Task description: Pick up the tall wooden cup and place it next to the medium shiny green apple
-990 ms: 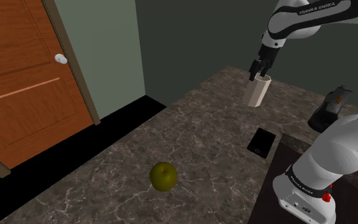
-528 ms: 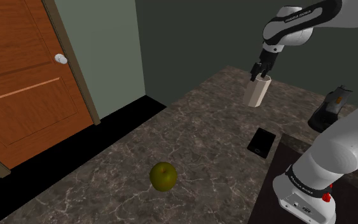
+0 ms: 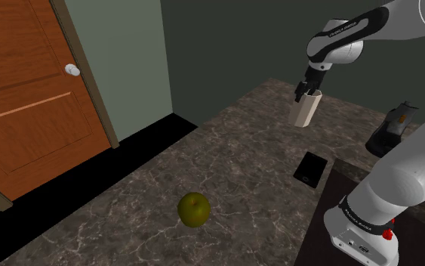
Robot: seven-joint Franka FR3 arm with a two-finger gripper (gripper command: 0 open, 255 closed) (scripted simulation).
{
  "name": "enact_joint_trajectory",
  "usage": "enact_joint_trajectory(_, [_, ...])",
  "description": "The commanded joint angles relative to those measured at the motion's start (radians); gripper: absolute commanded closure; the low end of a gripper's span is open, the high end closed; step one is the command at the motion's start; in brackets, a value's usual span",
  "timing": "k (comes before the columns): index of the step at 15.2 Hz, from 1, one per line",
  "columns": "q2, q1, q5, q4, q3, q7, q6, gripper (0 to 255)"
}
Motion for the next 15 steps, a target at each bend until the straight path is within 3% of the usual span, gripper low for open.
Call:
enact_joint_trajectory(1, [0.01, 0.0, 0.006, -0.005, -0.002, -0.006, 0.015, 0])
enact_joint_trajectory(8, [0.01, 0.0, 0.006, -0.005, -0.002, -0.006, 0.014, 0])
enact_joint_trajectory(9, [0.01, 0.0, 0.006, -0.005, -0.002, -0.006, 0.014, 255])
enact_joint_trajectory(15, [0.01, 0.0, 0.006, -0.005, -0.002, -0.006, 0.014, 255])
